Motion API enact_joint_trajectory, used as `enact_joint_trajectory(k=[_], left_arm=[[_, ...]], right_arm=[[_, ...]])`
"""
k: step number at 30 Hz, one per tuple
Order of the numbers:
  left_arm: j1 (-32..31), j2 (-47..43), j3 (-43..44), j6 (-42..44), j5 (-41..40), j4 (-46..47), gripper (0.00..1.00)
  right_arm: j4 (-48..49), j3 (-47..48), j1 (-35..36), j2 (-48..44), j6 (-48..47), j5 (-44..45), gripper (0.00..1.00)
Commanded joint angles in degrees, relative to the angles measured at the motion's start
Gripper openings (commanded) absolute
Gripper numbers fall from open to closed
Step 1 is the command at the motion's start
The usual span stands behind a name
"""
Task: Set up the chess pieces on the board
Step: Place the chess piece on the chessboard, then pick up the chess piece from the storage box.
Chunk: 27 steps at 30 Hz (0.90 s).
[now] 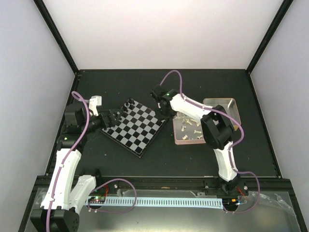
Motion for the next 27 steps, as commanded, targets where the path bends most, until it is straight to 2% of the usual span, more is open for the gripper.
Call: enact_joint_trajectory(k=[1, 7, 10, 14, 18, 27], left_arm=[[-0.3, -0.1, 0.9, 0.8, 1.9, -0.4, 0.99], [-0.9, -0.8, 0.8, 1.5, 5.1, 0.0, 0.99], [-1.8, -1.3, 0.5, 1.5, 5.9, 0.6, 0.99], [-3.6, -1.8, -0.3, 1.1, 6.0, 1.8, 0.99], [-5.2, -1.4, -0.7, 0.3, 5.7, 2.6, 0.99], [-6.4, -0.5, -0.6, 0.3, 5.4, 2.1, 0.99]], right_arm=[[5.5, -6.2, -2.2, -10.7, 3.0, 2.0, 0.4], [13.1, -23.9, -7.4, -25.4, 7.7, 4.1, 0.38], [15.0, -30.3, -10.0, -28.3, 8.2, 3.7, 0.36], [16.2, -34.7, -12.5, -27.1, 7.2, 4.3, 0.31], [17.4, -35.1, -13.0, -24.3, 5.4, 4.7, 0.27], [18.9, -33.1, -13.1, -18.1, 1.6, 7.0, 0.33]])
